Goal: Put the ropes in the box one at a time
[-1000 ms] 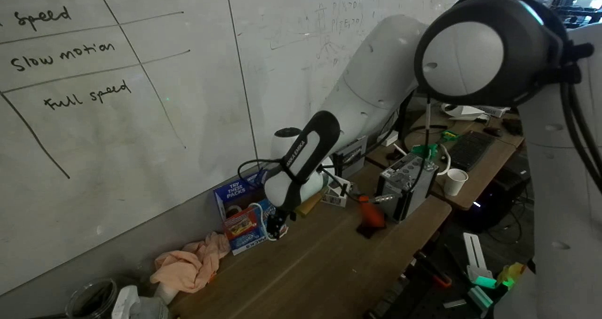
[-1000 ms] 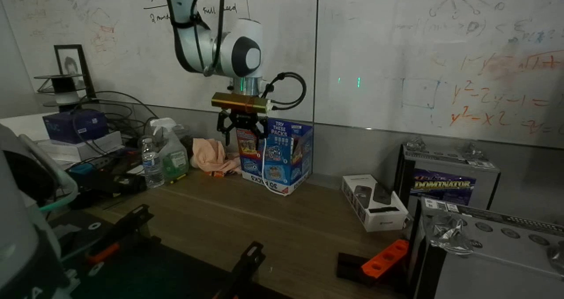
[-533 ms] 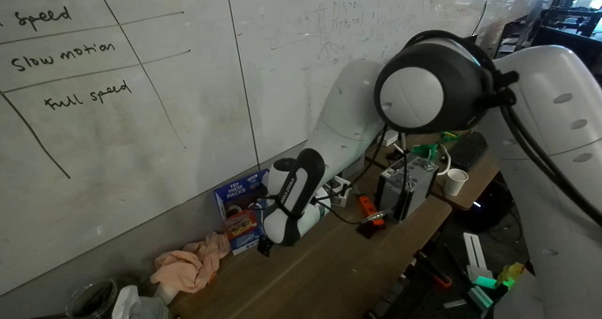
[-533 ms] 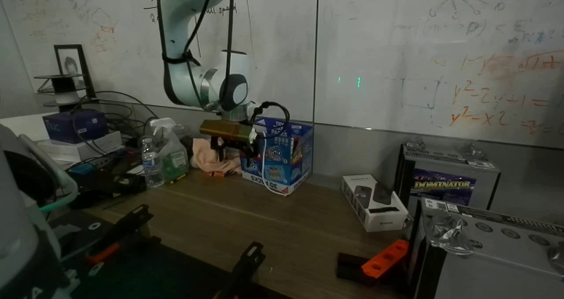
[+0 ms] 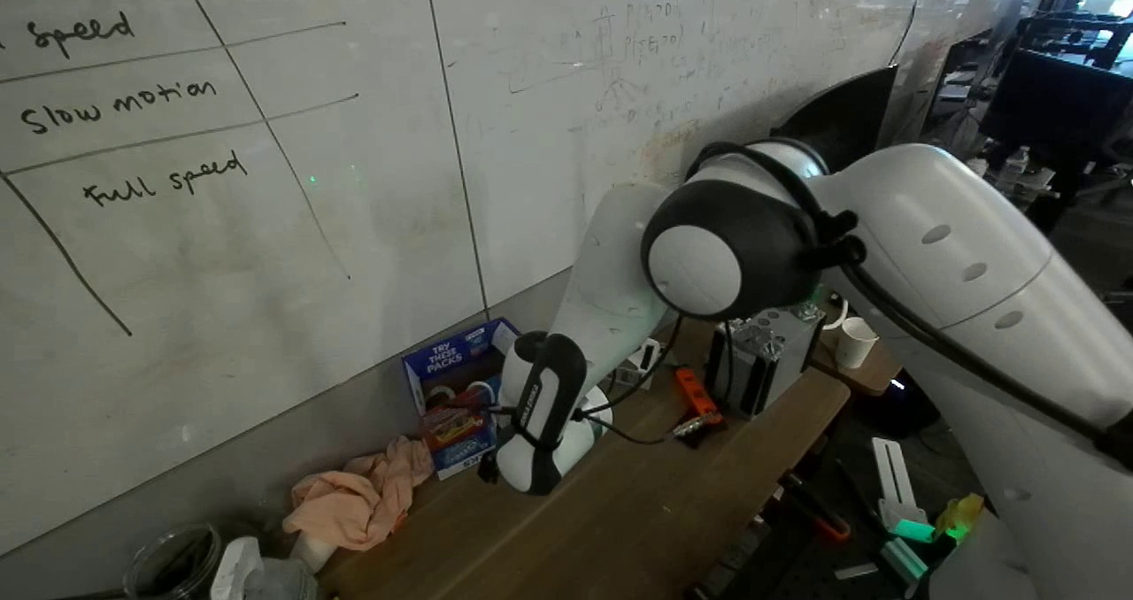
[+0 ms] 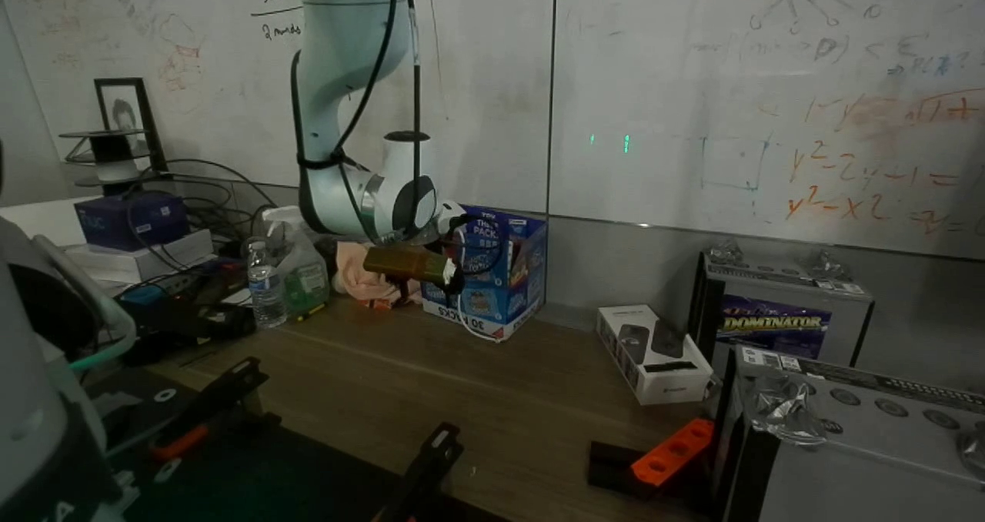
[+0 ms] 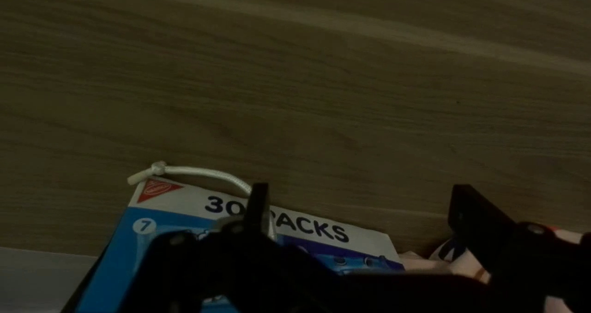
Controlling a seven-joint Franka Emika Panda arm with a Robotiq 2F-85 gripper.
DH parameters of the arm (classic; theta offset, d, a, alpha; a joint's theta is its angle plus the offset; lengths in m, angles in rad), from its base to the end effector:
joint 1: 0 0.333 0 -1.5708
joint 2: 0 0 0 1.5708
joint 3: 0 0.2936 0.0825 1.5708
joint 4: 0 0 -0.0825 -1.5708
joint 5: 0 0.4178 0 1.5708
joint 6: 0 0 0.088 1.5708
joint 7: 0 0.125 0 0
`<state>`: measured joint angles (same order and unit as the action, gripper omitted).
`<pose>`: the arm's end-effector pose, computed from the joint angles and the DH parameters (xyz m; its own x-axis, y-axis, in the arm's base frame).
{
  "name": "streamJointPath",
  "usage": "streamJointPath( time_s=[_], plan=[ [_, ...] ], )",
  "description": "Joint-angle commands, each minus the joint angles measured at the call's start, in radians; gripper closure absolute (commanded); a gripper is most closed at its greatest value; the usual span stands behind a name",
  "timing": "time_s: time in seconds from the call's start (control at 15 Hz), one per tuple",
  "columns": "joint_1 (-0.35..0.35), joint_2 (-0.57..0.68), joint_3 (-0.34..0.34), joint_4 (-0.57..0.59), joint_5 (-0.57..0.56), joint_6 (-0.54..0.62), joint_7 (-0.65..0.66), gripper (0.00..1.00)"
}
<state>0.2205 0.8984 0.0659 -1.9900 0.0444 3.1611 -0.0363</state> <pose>0.5607 0.1652 -0.0283 0.9357 0.2277 0.2696 0.2505 -0.9667 -0.0529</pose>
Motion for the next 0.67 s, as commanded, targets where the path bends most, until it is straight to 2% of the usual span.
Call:
streamJointPath(
  time_s=[0.0,0.6],
  plan=[
    [0.050,0.100,-0.051,0.135,-0.013,0.027,0.044,0.00],
    [0.114,0.295,-0.181,0.406,0.000,0.019,0.108,0.00]
  ],
)
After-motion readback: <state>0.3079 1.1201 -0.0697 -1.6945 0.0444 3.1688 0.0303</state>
